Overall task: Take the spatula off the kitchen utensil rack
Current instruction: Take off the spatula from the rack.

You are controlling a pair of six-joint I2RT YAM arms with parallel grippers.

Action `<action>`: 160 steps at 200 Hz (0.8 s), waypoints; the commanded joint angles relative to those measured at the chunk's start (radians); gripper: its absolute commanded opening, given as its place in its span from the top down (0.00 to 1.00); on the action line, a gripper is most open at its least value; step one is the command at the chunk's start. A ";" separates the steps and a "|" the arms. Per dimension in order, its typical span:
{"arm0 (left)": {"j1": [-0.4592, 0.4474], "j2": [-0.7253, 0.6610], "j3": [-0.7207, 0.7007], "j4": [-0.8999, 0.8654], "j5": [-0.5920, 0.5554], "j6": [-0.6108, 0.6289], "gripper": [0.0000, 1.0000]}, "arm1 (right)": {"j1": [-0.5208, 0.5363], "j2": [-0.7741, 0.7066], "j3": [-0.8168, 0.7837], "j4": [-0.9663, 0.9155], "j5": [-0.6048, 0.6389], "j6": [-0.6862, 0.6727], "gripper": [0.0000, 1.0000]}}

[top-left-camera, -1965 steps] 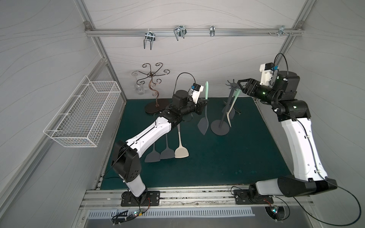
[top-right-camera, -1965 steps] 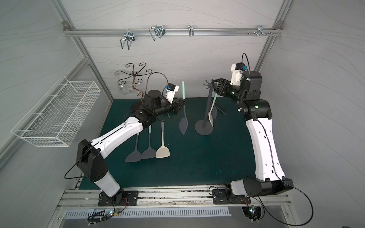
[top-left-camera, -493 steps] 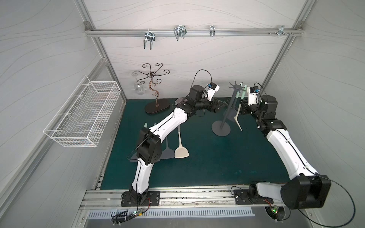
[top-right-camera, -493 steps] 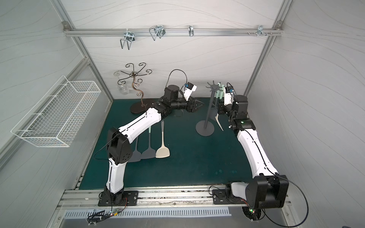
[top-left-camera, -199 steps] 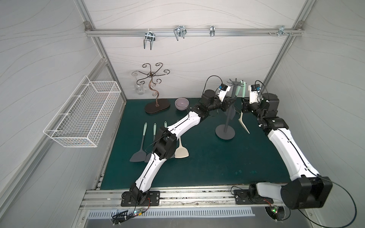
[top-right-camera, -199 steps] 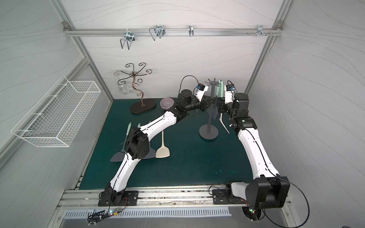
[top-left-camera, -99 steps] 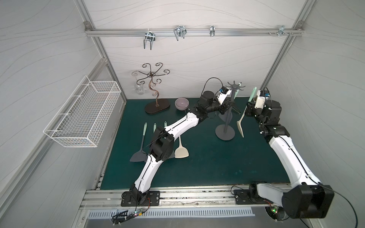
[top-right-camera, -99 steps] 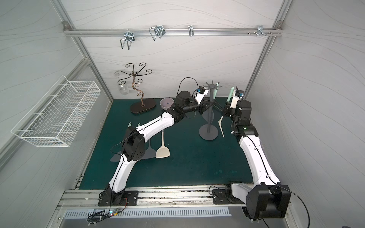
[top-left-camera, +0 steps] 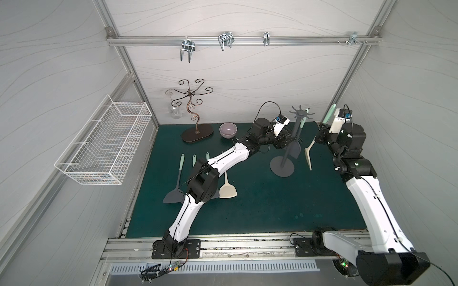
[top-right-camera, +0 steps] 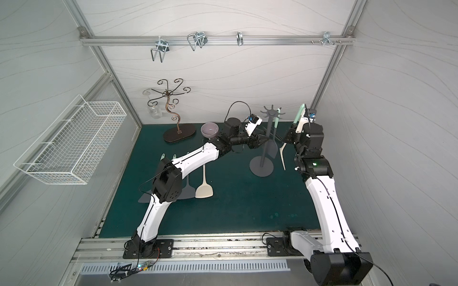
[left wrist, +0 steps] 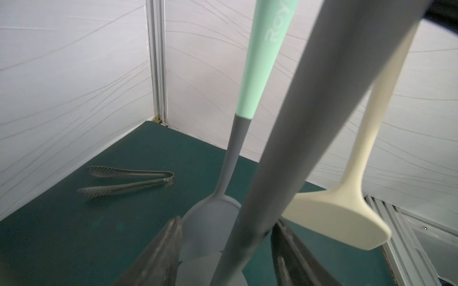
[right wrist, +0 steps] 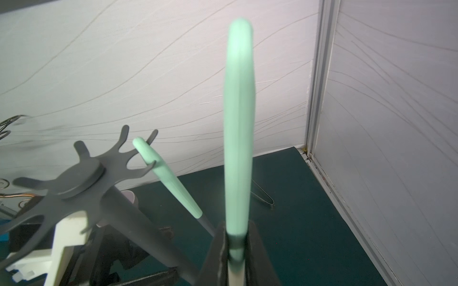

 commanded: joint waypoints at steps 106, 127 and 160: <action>-0.008 -0.814 -0.827 -0.079 -0.292 -0.152 0.45 | 0.621 -0.303 -0.183 -0.333 0.530 0.420 1.00; -0.054 -1.019 -0.989 -0.138 -0.368 -0.165 0.42 | 0.852 -0.240 -0.174 -0.308 0.697 0.432 1.00; -0.143 -1.172 -1.017 -0.306 -0.414 -0.221 0.38 | 1.094 -0.051 -0.093 -0.259 0.842 0.433 1.00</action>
